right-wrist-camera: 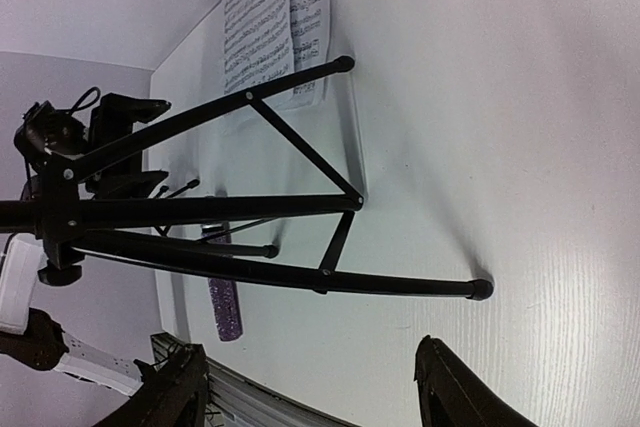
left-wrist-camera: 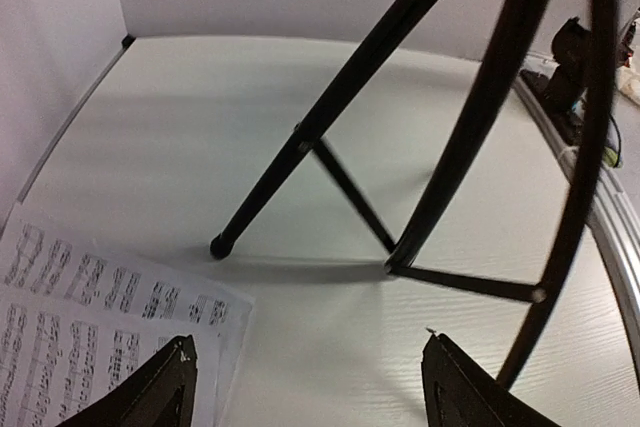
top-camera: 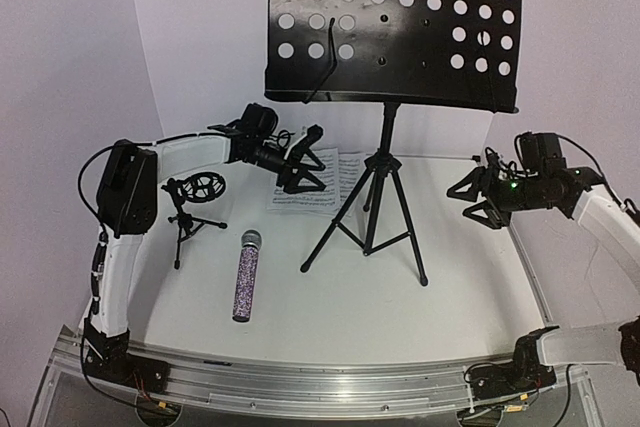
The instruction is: Pack up the instrument practice props
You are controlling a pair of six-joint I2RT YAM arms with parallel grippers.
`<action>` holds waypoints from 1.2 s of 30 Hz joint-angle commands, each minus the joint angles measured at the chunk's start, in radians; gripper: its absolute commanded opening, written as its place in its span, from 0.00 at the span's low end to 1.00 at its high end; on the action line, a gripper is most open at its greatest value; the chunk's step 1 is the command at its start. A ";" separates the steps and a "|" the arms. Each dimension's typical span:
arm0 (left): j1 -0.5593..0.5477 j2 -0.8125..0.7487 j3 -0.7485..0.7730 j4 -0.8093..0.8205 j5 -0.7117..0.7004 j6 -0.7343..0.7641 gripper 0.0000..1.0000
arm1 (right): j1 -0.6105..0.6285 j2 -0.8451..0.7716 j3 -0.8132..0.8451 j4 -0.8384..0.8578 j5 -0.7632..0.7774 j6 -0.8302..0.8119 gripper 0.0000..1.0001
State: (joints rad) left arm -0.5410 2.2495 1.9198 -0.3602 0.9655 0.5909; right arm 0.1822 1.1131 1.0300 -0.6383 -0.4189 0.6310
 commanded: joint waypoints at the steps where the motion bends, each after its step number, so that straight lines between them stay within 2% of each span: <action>1: -0.037 -0.129 -0.018 0.178 0.131 -0.148 0.77 | 0.010 -0.107 -0.136 0.223 -0.092 0.093 0.65; 3: -0.049 -0.151 -0.037 0.224 0.149 -0.191 0.78 | 0.034 -0.157 -0.194 0.321 -0.038 0.135 0.61; 5: -0.066 -0.169 -0.057 0.271 0.155 -0.201 0.79 | 0.086 -0.181 -0.215 0.348 0.032 0.150 0.57; 11: -0.125 -0.213 -0.132 0.250 0.179 -0.163 0.81 | 0.372 -0.121 -0.174 0.449 0.314 0.236 0.51; 17: -0.176 -0.216 -0.211 0.384 0.035 -0.221 0.79 | 0.552 -0.056 -0.182 0.632 0.538 0.349 0.48; 22: -0.186 -0.180 -0.194 0.417 0.016 -0.333 0.68 | 0.624 0.038 -0.125 0.718 0.657 0.406 0.48; 28: -0.219 -0.204 -0.277 0.444 0.027 -0.348 0.59 | 0.641 0.032 -0.125 0.731 0.722 0.440 0.46; 31: -0.224 -0.190 -0.291 0.491 0.004 -0.410 0.49 | 0.641 0.036 -0.115 0.730 0.722 0.438 0.46; 36: -0.227 -0.178 -0.289 0.511 -0.040 -0.482 0.26 | 0.641 0.060 -0.106 0.759 0.729 0.459 0.49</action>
State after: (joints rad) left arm -0.7641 2.0811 1.6264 0.0739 0.9611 0.1898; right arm 0.8188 1.1630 0.8715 0.0542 0.2715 1.0551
